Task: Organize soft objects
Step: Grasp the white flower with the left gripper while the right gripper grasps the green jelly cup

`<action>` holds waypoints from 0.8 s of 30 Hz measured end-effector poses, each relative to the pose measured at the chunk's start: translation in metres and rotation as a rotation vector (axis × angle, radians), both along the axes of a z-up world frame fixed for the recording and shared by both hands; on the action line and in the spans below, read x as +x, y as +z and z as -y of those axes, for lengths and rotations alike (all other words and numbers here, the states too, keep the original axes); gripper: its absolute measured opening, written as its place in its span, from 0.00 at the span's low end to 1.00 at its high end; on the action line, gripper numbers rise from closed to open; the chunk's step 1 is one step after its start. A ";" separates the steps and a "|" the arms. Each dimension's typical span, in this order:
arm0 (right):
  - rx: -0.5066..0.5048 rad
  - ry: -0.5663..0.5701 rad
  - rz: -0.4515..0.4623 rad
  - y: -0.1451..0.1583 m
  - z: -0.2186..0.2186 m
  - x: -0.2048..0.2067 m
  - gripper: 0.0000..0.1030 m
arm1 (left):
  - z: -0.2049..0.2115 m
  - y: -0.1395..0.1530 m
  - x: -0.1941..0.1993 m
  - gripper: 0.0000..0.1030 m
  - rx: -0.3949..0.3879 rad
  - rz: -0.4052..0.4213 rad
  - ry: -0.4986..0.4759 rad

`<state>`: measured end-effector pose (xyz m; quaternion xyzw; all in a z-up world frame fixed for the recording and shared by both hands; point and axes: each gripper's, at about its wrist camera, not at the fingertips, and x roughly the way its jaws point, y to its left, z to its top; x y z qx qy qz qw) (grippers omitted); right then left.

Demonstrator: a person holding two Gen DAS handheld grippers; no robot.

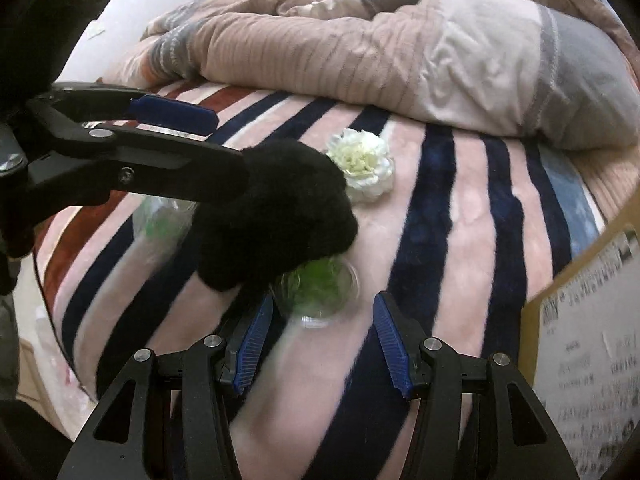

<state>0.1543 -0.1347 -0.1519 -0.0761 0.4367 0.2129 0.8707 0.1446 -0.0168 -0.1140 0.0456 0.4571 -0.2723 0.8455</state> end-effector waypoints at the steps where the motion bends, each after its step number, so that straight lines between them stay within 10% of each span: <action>1: -0.011 0.008 0.008 -0.001 -0.003 0.002 0.47 | -0.001 -0.001 0.001 0.80 -0.003 -0.003 0.003; 16: 0.000 -0.046 -0.005 0.004 0.013 -0.011 0.41 | 0.031 -0.011 0.048 0.77 0.032 0.001 0.019; 24: 0.034 -0.042 -0.010 0.003 0.021 -0.009 0.37 | 0.053 -0.047 0.072 0.25 0.059 -0.098 0.001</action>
